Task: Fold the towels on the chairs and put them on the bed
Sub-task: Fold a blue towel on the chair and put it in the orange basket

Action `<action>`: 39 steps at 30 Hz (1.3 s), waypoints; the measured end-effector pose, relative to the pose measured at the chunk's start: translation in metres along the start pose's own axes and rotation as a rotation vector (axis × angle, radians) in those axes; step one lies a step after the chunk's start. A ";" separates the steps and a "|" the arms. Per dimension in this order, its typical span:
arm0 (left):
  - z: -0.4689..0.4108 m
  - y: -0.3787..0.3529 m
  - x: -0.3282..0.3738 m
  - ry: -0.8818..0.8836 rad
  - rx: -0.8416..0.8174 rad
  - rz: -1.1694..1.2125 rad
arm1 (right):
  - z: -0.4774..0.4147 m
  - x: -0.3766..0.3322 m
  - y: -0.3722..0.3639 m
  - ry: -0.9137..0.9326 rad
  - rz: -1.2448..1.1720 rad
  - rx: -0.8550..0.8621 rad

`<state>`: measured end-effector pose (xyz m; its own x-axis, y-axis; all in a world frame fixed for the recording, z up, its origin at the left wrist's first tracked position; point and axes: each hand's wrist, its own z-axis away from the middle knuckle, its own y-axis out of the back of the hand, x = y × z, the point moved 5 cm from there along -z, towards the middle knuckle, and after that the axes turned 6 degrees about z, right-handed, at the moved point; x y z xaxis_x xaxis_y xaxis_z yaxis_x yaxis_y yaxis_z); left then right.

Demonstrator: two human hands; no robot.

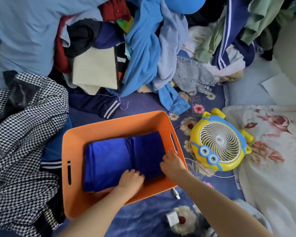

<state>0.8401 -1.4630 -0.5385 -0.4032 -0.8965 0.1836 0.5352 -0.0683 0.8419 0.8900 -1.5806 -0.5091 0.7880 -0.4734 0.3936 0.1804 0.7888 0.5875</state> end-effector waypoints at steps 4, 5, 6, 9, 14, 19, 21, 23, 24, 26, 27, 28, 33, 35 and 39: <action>0.010 0.006 -0.011 0.079 0.025 -0.015 | 0.008 -0.001 0.008 -0.030 -0.085 0.093; 0.011 0.009 -0.015 0.098 0.042 0.008 | 0.012 0.000 0.012 -0.038 -0.108 0.116; 0.016 0.016 -0.019 0.126 0.084 0.018 | 0.015 0.000 0.016 -0.045 -0.121 0.139; 0.034 0.039 -0.025 0.110 0.210 0.062 | 0.032 0.001 0.027 -0.072 -0.144 0.180; 0.061 0.057 -0.034 0.145 0.371 -0.004 | 0.064 0.008 0.048 -0.131 -0.132 0.237; 0.105 0.075 -0.033 0.141 0.470 -0.008 | 0.106 0.010 0.069 -0.199 -0.140 0.312; 0.125 0.081 -0.031 0.156 0.497 -0.022 | 0.124 0.006 0.077 -0.216 -0.160 0.339; 0.146 0.084 -0.028 0.161 0.527 -0.037 | 0.145 -0.001 0.086 -0.247 -0.152 0.373; 0.151 0.084 -0.028 0.162 0.536 -0.048 | 0.151 -0.003 0.088 -0.256 -0.145 0.393; 0.173 0.086 -0.025 0.157 0.564 -0.068 | 0.173 -0.013 0.097 -0.287 -0.142 0.420; 0.181 0.087 -0.024 0.148 0.571 -0.078 | 0.183 -0.017 0.102 -0.296 -0.134 0.443; 0.190 0.089 -0.022 0.135 0.593 -0.099 | 0.193 -0.022 0.107 -0.313 -0.126 0.459; 0.237 0.093 -0.012 0.129 0.672 -0.143 | 0.226 -0.046 0.126 -0.329 -0.129 0.569; 0.257 0.095 -0.008 0.149 0.707 -0.177 | 0.240 -0.058 0.136 -0.295 -0.097 0.511; 0.306 0.108 -0.001 0.219 0.779 -0.206 | 0.258 -0.070 0.149 -0.238 0.001 0.560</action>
<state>0.6707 -1.3356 -0.2923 -0.2404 -0.9695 -0.0474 -0.2319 0.0099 0.9727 0.7099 -1.5309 -0.2666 0.6228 -0.5987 0.5037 -0.2085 0.4935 0.8444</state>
